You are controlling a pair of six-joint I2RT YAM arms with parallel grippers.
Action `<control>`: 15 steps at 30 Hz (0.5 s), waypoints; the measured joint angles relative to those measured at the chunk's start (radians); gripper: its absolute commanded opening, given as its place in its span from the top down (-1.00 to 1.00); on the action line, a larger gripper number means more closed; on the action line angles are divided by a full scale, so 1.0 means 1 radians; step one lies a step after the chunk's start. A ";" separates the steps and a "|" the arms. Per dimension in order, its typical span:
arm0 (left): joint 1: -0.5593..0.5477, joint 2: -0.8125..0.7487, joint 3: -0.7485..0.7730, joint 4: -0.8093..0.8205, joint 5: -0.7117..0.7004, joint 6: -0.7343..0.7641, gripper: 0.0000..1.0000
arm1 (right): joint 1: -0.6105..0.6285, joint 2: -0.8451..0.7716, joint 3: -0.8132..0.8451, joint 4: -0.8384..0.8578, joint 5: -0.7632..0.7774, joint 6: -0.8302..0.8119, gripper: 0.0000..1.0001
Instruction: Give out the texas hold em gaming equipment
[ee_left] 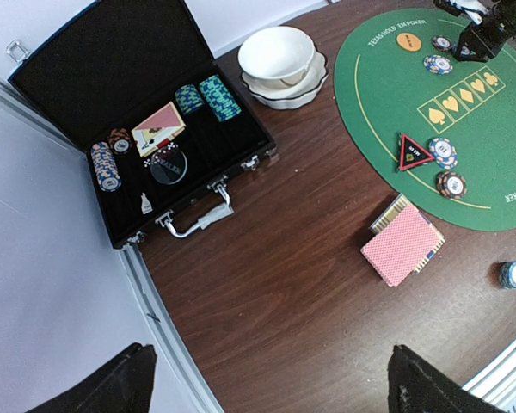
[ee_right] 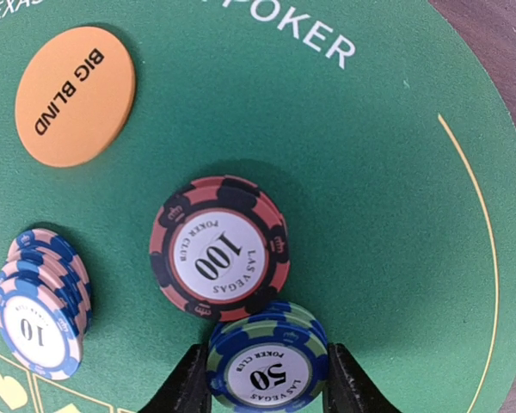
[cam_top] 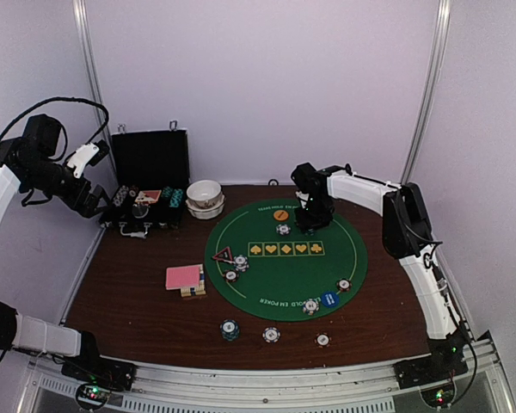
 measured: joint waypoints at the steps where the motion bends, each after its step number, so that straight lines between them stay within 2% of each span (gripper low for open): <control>1: 0.000 0.000 0.000 0.000 0.000 0.000 -0.95 | -0.001 0.000 0.000 0.000 0.001 -0.001 0.29; 6: 0.000 0.000 0.000 0.000 0.000 0.000 -0.95 | -0.006 0.000 0.001 -0.002 0.006 -0.013 0.15; 15: 0.000 0.000 0.000 0.000 0.000 0.000 -0.95 | 0.005 -0.004 -0.002 -0.003 0.017 -0.048 -0.31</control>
